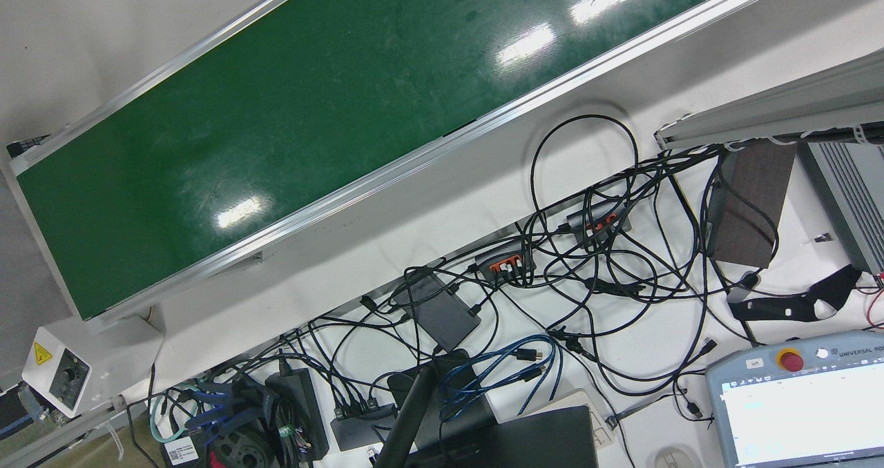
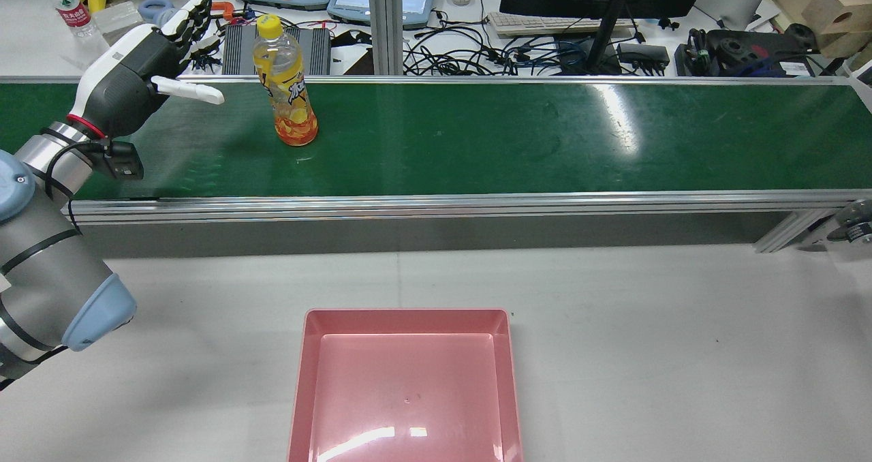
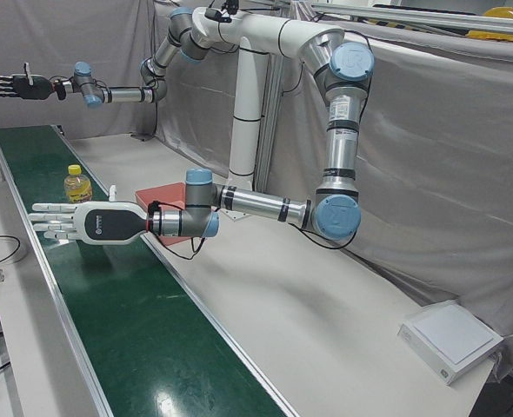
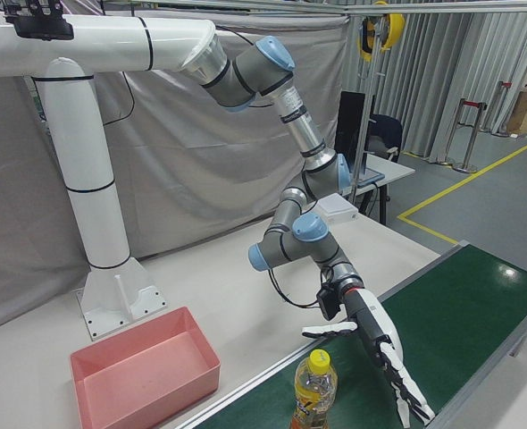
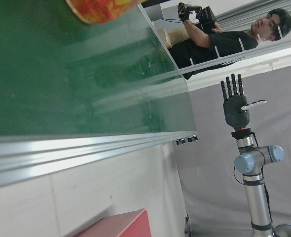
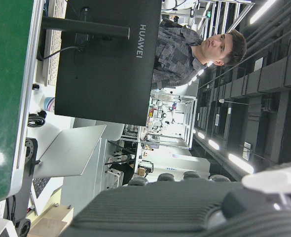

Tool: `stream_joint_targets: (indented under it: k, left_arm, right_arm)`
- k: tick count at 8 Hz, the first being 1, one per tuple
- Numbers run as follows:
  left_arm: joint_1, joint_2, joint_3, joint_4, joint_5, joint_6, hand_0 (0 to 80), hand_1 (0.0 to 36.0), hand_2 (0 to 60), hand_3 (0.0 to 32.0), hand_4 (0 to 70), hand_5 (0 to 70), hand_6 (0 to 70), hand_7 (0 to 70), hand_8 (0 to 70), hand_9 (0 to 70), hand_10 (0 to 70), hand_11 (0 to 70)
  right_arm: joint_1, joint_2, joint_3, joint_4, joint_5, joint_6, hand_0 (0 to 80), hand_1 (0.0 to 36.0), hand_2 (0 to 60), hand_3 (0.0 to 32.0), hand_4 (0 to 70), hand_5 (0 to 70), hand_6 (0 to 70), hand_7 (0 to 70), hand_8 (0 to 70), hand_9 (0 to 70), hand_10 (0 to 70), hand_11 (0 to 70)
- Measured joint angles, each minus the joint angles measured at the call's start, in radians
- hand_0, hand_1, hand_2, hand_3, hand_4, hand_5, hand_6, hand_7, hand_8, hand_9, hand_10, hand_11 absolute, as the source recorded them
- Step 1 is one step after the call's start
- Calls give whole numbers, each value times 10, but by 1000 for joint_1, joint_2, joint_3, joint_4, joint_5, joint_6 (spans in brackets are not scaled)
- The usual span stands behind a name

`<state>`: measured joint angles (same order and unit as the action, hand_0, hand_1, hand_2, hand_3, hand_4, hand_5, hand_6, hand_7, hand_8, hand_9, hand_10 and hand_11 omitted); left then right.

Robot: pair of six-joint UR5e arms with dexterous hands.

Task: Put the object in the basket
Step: 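Move the left hand toward the bottle on the conveyor, then close the left hand around the bottle's upper body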

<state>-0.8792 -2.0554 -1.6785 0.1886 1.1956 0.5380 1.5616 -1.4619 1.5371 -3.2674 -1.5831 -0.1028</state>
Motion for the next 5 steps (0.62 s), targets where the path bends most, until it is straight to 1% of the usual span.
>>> stream_joint_targets:
  k: [2,3,4,5]
  left_arm:
    - [37,-1,0,2,3,0,460,110,17,0,0,48,0,0,15,44,69,115]
    - [46,-2,0,2,4,-1,460,110,37,0,0,63,0,0,25,59,75,125]
    - [51,-2,0,3,5,-5,464,117,52,0,0,76,0,0,30,65,86,141]
    - [52,-2,0,5,6,-23,466,121,59,0,3,84,0,1,33,70,88,143]
  right_arm:
    - [0,0,0,0,0,0,0,0,0,0,0,0,0,0,0,0,0,0]
    - [0,0,0,0,0,0,0,0,0,0,0,0,0,0,0,0,0,0]
    - [0,0,0,0,0,0,0,0,0,0,0,0,0,0,0,0,0,0]
    - [0,0,0,0,0,0,0,0,0,0,0,0,0,0,0,0,0,0]
